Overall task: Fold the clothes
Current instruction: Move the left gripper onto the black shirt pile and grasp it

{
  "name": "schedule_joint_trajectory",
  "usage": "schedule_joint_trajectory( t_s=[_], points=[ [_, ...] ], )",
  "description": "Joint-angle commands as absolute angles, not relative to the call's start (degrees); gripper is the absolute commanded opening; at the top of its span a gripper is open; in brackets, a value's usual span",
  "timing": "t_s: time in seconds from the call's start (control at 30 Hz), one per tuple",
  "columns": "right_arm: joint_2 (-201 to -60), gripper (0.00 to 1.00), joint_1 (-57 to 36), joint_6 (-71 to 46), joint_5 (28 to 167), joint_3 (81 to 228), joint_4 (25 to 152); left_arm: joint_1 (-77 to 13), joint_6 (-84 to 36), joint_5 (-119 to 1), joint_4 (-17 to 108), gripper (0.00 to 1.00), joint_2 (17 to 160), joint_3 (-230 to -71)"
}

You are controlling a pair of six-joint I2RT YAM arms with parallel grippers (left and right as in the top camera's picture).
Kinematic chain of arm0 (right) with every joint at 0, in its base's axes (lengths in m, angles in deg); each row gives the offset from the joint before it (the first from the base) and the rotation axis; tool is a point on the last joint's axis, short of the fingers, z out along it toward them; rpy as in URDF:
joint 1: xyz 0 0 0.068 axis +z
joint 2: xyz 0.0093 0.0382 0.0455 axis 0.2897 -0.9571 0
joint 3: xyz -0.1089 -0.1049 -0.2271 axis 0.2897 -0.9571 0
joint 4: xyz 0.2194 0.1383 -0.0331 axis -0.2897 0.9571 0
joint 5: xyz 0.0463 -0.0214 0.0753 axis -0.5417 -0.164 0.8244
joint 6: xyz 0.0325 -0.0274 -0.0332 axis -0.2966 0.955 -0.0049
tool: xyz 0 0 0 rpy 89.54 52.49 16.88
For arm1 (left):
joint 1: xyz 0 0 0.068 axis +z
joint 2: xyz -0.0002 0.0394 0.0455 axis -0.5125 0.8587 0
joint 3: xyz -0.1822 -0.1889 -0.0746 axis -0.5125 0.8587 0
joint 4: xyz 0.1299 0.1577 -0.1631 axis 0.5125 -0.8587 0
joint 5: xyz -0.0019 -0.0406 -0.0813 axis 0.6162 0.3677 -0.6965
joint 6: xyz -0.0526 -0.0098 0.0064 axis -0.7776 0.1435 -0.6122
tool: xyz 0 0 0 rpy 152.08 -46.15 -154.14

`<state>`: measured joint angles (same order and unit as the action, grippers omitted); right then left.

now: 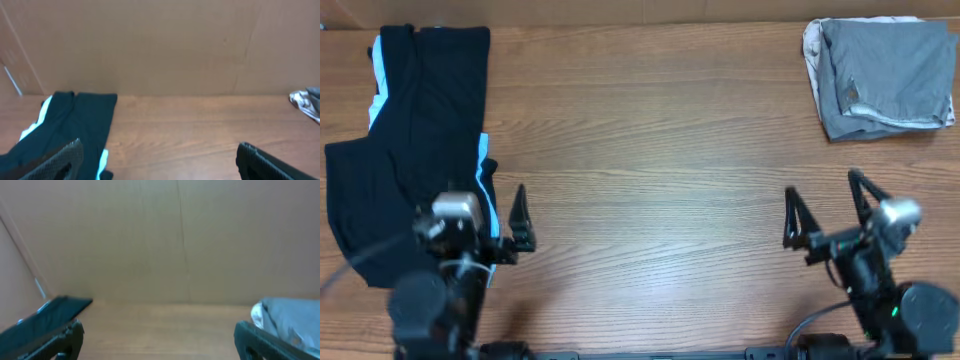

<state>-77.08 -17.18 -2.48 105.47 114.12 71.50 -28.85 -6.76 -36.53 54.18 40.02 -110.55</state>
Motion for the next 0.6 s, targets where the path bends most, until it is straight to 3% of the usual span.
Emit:
schedule_joint_trajectory(
  t_s=[0.0,0.2,0.53,0.57],
  points=[
    [-88.8,1.0,-16.9,-1.0,106.5,124.5,77.8,-28.5,-5.2,-37.7,43.8,1.0,52.1,-125.1],
    [-110.3,1.0,-16.9,-1.0,106.6,139.8,92.5,-28.5,-0.1,-37.7,23.9,1.0,72.3,-146.5],
    [-134.8,1.0,-16.9,-1.5,114.6,142.2,95.0,-27.8,2.4,-34.2,21.8,1.0,94.0,-149.4],
    [-136.4,1.0,-16.9,-1.4,115.1,142.2,95.3,-27.2,2.0,-32.5,21.6,0.96,96.0,-149.4]
  ],
)
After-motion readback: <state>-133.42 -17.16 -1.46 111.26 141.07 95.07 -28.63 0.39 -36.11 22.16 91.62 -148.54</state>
